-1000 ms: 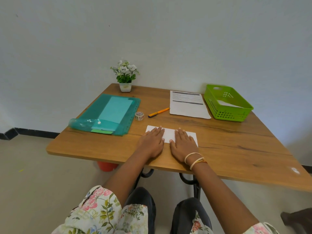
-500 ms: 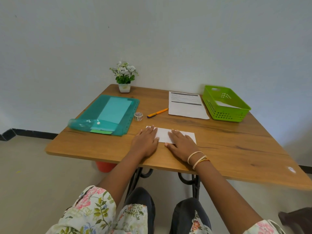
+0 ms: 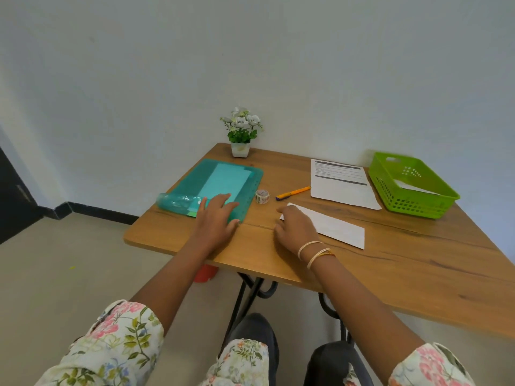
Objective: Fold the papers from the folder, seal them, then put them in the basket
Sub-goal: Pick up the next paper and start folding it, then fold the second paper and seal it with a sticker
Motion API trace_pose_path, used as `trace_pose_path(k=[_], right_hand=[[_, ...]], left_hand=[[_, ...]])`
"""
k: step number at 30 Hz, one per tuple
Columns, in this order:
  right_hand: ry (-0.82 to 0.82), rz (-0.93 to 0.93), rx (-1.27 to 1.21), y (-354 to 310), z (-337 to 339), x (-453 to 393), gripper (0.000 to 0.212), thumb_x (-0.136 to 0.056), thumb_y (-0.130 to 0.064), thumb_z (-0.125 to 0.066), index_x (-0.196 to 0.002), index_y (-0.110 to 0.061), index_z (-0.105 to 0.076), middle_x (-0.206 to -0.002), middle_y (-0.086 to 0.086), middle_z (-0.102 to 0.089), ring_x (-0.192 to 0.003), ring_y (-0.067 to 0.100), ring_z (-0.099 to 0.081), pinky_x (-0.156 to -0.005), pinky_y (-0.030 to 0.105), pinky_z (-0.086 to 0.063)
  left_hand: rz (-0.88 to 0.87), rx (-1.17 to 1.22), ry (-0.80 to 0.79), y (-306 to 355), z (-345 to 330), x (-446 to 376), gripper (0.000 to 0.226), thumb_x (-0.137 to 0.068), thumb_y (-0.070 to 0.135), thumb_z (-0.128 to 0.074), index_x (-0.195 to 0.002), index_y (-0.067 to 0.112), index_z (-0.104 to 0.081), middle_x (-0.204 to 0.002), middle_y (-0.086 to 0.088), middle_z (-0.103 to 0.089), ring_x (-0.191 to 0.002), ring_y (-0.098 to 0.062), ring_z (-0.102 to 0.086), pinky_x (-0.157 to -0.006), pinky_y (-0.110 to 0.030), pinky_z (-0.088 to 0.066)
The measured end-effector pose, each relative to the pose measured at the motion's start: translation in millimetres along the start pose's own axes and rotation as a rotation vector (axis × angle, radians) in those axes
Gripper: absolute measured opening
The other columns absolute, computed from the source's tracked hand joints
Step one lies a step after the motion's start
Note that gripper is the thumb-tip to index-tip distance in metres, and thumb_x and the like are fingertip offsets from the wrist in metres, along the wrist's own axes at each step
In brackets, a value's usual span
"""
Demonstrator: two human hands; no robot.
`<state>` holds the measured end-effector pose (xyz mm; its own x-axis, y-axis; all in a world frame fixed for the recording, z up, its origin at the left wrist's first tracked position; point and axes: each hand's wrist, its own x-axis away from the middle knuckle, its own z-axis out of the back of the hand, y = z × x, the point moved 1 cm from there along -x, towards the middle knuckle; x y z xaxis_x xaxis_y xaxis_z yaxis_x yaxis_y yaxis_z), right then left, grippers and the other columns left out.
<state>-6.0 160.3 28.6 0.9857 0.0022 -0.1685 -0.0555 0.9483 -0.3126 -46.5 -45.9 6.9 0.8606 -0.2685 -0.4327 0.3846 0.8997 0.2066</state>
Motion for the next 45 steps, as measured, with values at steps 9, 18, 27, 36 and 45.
trace_pose_path(k=[9, 18, 27, 36, 45], right_hand=[[-0.079, 0.140, -0.141, -78, -25, -19, 0.047, -0.089, -0.022, -0.056, -0.135, -0.015, -0.047, -0.135, 0.008, -0.050, -0.124, 0.025, -0.048, -0.102, 0.036, -0.041], [-0.176, 0.055, -0.118, -123, -39, -55, 0.058, -0.088, -0.037, -0.064, -0.135, -0.011, -0.041, -0.130, 0.012, -0.054, -0.116, 0.029, -0.054, -0.095, 0.038, -0.047], [-0.130, 0.136, -0.207, -121, -36, -62, 0.028, -0.080, -0.001, -0.063, -0.101, -0.018, -0.067, -0.111, 0.008, -0.064, -0.102, 0.026, -0.062, -0.088, 0.038, -0.052], [-0.179, 0.294, 0.083, -92, -37, -28, 0.033, -0.087, -0.005, -0.055, -0.116, -0.021, -0.060, -0.116, 0.010, -0.064, -0.106, 0.030, -0.059, -0.088, 0.039, -0.051], [-0.233, 0.210, 0.057, -81, -35, -17, 0.037, -0.079, -0.012, -0.060, -0.113, -0.025, -0.059, -0.117, 0.009, -0.060, -0.105, 0.028, -0.057, -0.088, 0.039, -0.052]], left_hand=[[0.185, -0.270, -0.364, -62, 32, -22, 0.111, -0.065, 0.076, -0.064, -0.150, 0.022, -0.018, -0.140, -0.010, -0.045, -0.132, -0.027, -0.040, -0.109, -0.066, -0.009], [0.181, -0.192, -0.249, -77, 29, -14, 0.104, -0.069, 0.070, -0.067, -0.150, 0.025, -0.018, -0.147, -0.009, -0.033, -0.135, -0.026, -0.033, -0.110, -0.059, -0.022], [0.215, 0.193, 0.277, -95, 47, -2, 0.034, -0.093, 0.029, -0.054, -0.124, 0.017, -0.059, -0.129, -0.004, -0.061, -0.130, -0.021, -0.048, -0.117, -0.051, -0.007], [0.248, 0.288, -0.189, -91, 47, -15, 0.030, -0.087, 0.028, -0.067, -0.117, 0.025, -0.064, -0.131, -0.002, -0.056, -0.114, -0.022, -0.055, -0.087, -0.032, -0.047], [0.289, 0.261, -0.221, -108, 25, -17, 0.050, -0.086, 0.026, -0.068, -0.134, 0.023, -0.053, -0.136, -0.006, -0.052, -0.121, -0.023, -0.050, -0.094, -0.035, -0.043]])
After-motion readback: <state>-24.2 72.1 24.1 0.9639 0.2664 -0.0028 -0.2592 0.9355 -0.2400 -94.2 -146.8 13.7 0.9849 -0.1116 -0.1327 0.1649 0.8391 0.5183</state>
